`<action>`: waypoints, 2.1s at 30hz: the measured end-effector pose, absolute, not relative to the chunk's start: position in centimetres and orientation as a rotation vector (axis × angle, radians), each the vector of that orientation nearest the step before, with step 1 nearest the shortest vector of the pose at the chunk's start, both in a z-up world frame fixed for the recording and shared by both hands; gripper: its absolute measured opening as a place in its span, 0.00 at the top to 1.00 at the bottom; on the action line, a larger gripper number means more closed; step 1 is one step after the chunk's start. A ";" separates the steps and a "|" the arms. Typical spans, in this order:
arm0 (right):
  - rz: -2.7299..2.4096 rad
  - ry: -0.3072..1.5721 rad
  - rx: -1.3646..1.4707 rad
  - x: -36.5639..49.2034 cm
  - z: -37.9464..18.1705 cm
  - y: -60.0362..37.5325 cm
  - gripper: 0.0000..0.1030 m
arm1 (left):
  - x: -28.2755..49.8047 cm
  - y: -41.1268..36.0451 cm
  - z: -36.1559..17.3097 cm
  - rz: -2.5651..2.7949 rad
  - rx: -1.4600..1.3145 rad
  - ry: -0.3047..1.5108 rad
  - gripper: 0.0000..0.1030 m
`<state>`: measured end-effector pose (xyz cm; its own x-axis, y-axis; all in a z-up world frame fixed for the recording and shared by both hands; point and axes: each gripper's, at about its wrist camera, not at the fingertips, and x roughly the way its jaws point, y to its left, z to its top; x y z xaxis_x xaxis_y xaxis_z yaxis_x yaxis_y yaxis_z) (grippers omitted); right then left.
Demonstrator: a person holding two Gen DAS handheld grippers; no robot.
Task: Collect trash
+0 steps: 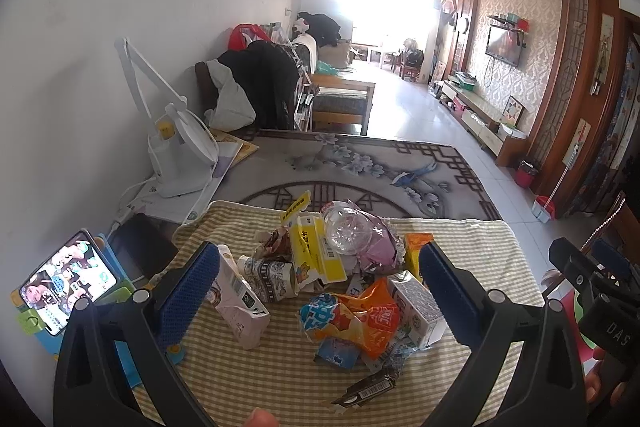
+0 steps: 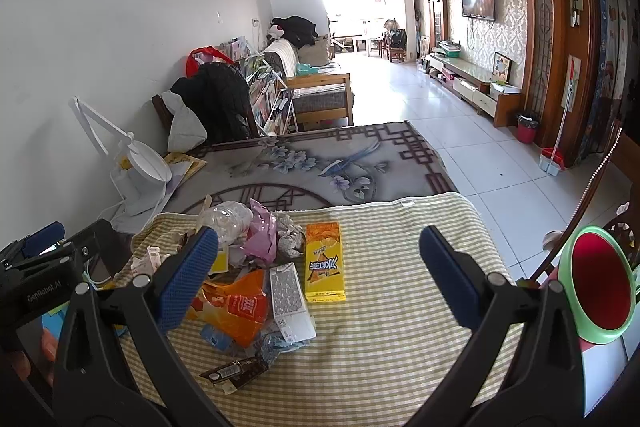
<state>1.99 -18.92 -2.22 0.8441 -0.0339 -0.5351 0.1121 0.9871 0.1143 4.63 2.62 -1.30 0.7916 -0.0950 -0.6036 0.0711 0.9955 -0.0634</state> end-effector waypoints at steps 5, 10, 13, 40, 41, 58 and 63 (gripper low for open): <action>-0.078 0.562 0.142 1.8 -2.3 -18.9 0.03 | 4.6 2.6 -1.5 -0.090 -0.037 0.653 0.08; -0.078 0.564 0.142 1.6 -2.3 -18.9 0.03 | 4.7 2.6 -1.0 -0.086 -0.038 0.653 0.08; -0.077 0.566 0.142 1.5 -2.4 -18.9 0.03 | 4.7 2.6 -1.0 -0.087 -0.039 0.653 0.08; 0.265 0.881 -0.020 9.6 -11.1 -10.8 0.05 | 8.4 9.8 -5.3 0.032 0.024 0.750 0.08; 0.289 0.893 -0.071 10.1 -12.0 -9.4 0.07 | 8.5 10.3 -5.4 0.033 0.014 0.754 0.08; 0.331 0.869 -0.147 10.7 -12.9 -6.0 0.52 | 14.7 12.2 -13.2 0.025 -0.034 0.957 0.08; 0.276 0.816 -0.047 8.6 -10.2 -8.3 0.52 | 16.6 11.6 -16.7 0.127 0.046 0.982 0.08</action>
<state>8.59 -8.29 -10.16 0.6514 0.2248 -0.7247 -0.2611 0.9632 0.0641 16.59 11.58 -16.75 0.5488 0.1285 -0.8260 -0.0866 0.9915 0.0967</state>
